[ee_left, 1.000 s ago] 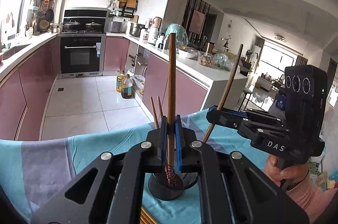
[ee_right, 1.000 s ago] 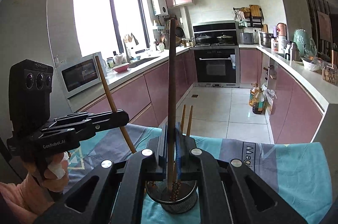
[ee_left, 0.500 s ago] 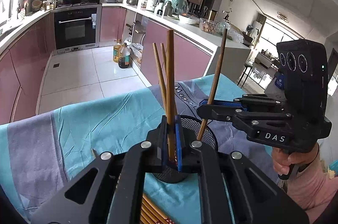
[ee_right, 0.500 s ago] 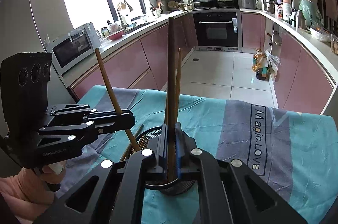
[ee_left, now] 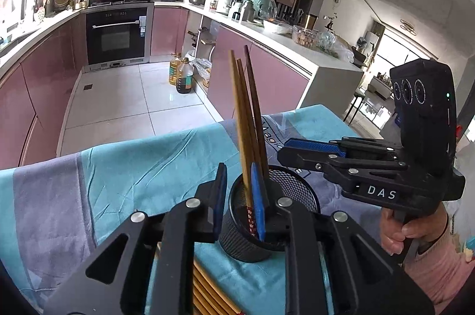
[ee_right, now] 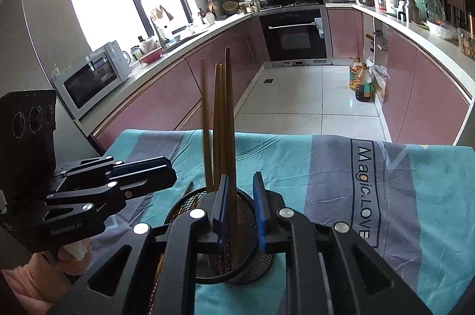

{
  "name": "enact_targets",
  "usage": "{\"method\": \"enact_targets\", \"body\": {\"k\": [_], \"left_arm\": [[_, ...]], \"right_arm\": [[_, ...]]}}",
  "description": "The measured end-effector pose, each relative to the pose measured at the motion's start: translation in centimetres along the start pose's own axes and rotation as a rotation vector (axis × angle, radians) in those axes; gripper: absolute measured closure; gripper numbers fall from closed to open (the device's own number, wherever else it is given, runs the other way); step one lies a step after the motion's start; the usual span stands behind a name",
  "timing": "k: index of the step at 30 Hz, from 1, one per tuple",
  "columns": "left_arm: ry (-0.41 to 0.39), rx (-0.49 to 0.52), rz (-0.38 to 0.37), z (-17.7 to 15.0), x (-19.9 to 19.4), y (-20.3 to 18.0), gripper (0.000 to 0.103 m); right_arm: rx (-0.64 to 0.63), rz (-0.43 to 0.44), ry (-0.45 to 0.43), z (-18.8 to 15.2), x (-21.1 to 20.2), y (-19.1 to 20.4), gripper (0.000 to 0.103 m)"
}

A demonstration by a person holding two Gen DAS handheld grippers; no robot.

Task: Organize utensils
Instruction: 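Drop the left tool's chopstick into the cup and open while the right tool releases its own, then move the left tool back to grasp a chopstick while the right tool grasps another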

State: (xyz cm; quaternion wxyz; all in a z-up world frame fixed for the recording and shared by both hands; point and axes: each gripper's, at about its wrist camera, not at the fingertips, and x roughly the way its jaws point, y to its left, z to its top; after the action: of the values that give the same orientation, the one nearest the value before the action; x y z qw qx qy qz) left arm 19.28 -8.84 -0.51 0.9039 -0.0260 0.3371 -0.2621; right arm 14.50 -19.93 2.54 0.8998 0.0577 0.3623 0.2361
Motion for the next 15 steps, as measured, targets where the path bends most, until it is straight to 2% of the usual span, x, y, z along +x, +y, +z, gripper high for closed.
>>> {"method": "enact_targets", "body": {"k": [2,6,10,15], "left_arm": [[-0.019,-0.004,0.013,-0.5,-0.8,0.2,0.085],[-0.075,-0.009,0.048,-1.5,-3.3,0.4,0.079],[-0.136,-0.007,0.075,-3.0,-6.3,0.8,0.068],[-0.121,0.002,0.122,-6.1,-8.0,1.5,0.062]], "right_arm": [[-0.002,0.001,-0.017,-0.3,-0.6,0.2,0.086],[-0.032,-0.002,-0.064,-0.8,-2.5,1.0,0.076],[-0.104,0.042,-0.104,-2.2,-4.7,3.2,0.068],[-0.178,0.111,-0.098,-4.5,-6.0,5.9,0.065]]}}
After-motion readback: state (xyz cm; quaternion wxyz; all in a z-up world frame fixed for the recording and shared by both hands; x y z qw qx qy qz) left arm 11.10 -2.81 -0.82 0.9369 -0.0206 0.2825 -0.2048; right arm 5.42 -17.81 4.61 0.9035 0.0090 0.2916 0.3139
